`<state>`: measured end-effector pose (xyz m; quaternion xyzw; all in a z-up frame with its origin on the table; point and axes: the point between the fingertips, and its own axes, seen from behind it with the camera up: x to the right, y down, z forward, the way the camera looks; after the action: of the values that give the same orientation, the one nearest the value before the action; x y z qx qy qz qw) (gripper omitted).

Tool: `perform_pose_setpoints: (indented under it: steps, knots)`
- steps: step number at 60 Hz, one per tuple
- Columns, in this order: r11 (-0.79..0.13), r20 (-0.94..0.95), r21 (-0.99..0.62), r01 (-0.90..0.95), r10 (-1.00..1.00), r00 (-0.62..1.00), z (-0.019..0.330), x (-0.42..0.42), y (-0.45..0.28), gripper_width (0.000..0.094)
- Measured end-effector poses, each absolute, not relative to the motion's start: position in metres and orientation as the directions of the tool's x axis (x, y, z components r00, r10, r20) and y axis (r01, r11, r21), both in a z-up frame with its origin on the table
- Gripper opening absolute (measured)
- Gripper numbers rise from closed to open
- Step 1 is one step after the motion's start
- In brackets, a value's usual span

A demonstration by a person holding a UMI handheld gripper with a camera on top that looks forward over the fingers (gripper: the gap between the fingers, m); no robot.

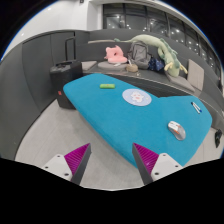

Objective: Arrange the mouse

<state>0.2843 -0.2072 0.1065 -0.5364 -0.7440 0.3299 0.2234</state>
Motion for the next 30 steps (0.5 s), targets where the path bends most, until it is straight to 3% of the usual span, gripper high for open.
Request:
perform_pose_setpoints:
  steps: [12, 30]
  knots:
    - [0.174, 0.050, -0.743, 0.646, 0.977, -0.205, 0.104, 0.268, -0.123, 0.0852]
    - [0.001, 0.031, -0.767, 0.642, 0.999, 0.036, 0.073, 0.242, 0.018, 0.0855]
